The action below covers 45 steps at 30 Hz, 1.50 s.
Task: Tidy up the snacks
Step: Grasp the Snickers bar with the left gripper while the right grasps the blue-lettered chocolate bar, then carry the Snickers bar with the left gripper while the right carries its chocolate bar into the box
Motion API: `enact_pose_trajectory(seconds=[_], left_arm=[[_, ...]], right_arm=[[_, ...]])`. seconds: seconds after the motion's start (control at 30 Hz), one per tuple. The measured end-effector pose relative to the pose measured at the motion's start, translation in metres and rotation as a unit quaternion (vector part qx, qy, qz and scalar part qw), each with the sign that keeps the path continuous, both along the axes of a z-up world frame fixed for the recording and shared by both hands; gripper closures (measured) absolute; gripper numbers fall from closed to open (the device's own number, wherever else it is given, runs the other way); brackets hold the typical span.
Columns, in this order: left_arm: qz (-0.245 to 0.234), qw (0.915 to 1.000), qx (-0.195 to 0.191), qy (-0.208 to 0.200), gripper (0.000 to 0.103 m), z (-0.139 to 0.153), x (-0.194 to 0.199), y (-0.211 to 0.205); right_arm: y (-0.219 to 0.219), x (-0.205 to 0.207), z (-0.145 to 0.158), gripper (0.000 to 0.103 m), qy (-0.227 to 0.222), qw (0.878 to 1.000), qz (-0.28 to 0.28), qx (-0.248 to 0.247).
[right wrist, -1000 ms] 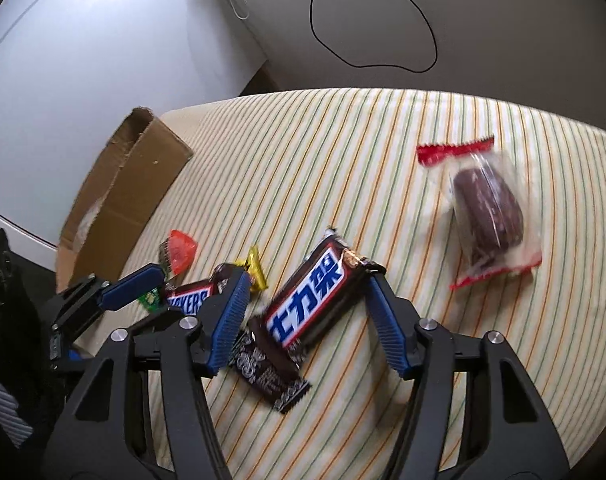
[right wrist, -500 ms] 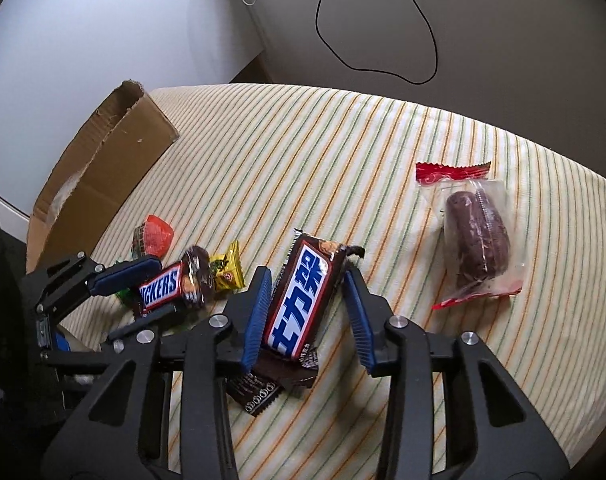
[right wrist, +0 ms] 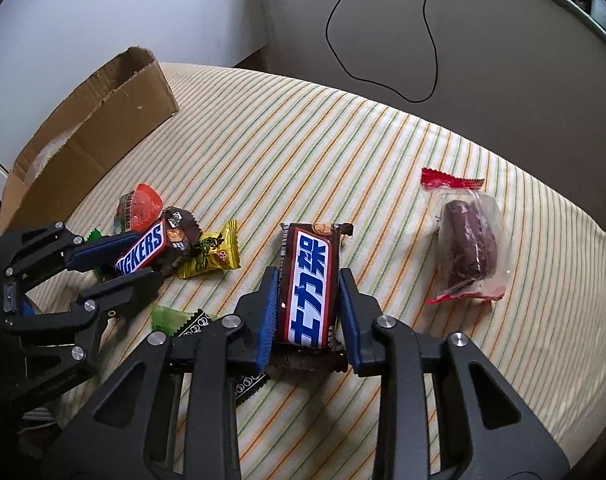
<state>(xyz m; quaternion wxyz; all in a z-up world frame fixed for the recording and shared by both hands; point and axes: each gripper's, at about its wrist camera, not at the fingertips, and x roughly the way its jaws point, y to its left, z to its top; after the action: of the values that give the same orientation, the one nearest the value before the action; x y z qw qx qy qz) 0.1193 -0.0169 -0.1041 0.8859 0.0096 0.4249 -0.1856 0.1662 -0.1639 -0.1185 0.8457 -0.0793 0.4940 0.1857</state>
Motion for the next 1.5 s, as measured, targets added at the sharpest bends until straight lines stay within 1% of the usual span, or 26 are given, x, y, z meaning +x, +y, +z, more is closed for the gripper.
enact_pose_trajectory(seconds=[0.23,0.5,0.8,1.1,1.5], left_arm=[[0.013,0.9998,-0.013,-0.009,0.076,0.006,-0.009,0.009],[0.023,0.9992,-0.019,-0.027,0.076,0.019,-0.024,0.014],[0.039,0.9979,-0.023,-0.047,0.076,0.031,-0.042,0.025],[0.071,0.9948,-0.025,-0.069,0.076,0.046,-0.052,0.057],[0.133,0.9869,-0.022,-0.088,0.076,0.057,-0.062,0.117]], right_arm=[[-0.01,-0.007,0.005,0.073,-0.001,1.0,-0.01,0.022],[-0.015,-0.017,0.013,0.073,-0.009,0.999,-0.015,0.039],[-0.013,-0.028,0.028,0.073,-0.023,0.999,-0.005,0.047],[0.007,-0.032,0.045,0.073,-0.039,0.998,0.012,0.055],[0.062,-0.026,0.062,0.073,-0.053,0.995,0.054,0.059]])
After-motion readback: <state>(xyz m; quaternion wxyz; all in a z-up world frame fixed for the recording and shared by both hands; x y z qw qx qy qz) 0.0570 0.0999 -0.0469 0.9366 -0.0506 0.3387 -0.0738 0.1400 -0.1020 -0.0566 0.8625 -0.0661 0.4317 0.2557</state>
